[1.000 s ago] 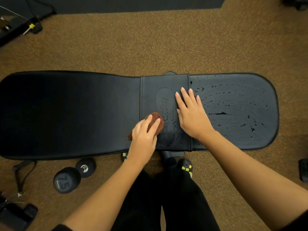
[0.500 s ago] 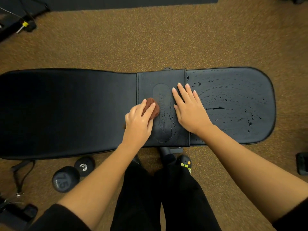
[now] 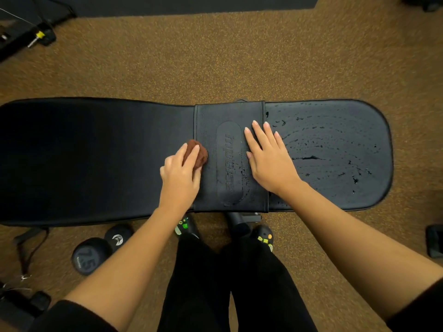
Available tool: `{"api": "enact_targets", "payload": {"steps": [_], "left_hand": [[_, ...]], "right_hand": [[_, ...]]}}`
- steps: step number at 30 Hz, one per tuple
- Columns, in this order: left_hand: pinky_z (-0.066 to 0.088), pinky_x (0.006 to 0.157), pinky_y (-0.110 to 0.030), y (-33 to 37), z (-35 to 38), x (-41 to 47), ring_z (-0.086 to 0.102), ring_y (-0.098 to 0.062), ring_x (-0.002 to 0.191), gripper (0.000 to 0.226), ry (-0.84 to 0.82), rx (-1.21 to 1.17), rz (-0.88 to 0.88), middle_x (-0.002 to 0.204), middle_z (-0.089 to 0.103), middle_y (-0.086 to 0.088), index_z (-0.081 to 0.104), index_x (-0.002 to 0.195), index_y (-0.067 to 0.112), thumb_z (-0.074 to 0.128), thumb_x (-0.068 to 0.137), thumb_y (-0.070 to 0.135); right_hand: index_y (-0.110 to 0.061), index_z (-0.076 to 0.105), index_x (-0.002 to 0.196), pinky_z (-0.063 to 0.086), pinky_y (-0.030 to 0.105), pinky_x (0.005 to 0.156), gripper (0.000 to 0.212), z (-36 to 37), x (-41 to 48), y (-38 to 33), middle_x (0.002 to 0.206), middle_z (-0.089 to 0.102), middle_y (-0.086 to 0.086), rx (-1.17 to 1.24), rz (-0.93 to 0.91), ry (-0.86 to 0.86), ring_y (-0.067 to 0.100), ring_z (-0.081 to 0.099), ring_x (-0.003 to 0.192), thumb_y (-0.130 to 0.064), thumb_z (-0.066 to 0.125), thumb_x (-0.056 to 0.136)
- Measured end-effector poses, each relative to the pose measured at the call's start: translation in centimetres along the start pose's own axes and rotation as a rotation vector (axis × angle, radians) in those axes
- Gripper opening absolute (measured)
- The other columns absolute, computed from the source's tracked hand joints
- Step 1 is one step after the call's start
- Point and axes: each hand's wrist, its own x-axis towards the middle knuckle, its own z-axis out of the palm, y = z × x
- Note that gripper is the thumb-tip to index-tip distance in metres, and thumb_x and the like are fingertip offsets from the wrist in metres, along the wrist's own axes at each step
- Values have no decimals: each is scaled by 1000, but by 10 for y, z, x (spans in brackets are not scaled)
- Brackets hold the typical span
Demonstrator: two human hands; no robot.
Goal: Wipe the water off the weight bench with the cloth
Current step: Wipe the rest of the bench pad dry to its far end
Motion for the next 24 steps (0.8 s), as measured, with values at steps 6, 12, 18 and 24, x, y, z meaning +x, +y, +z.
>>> {"api": "enact_targets", "payload": {"steps": [6,12,18,24], "left_hand": [[45,81,-50,11,10,-49,52,-38,95,59,-15,-31,37,129,52,-19,53,130,12,73,75,5],[45,83,-51,9,10,-47,36,-25,98,61,-13,-62,78,125,52,-20,53,129,11,74,73,3],[45,83,-53,19,11,-16,51,-41,96,54,-12,-17,63,122,52,-22,54,128,9,71,77,4],[49,76,-47,21,15,-55,53,-34,88,64,-33,11,145,116,56,-20,54,128,9,78,68,5]], "right_hand": [[-8,19,148,11,47,115,54,0,0,-1,156,15,15,12,-1,-3,35,8,143,-23,36,100],[-7,20,148,10,47,115,54,-1,1,-2,155,15,15,7,4,3,36,8,143,-21,37,99],[-9,17,149,8,46,115,54,1,1,0,156,12,14,1,6,5,35,6,144,-22,35,100],[-9,13,150,4,45,116,54,1,1,-3,157,7,12,2,22,-24,33,0,144,-22,32,100]]}}
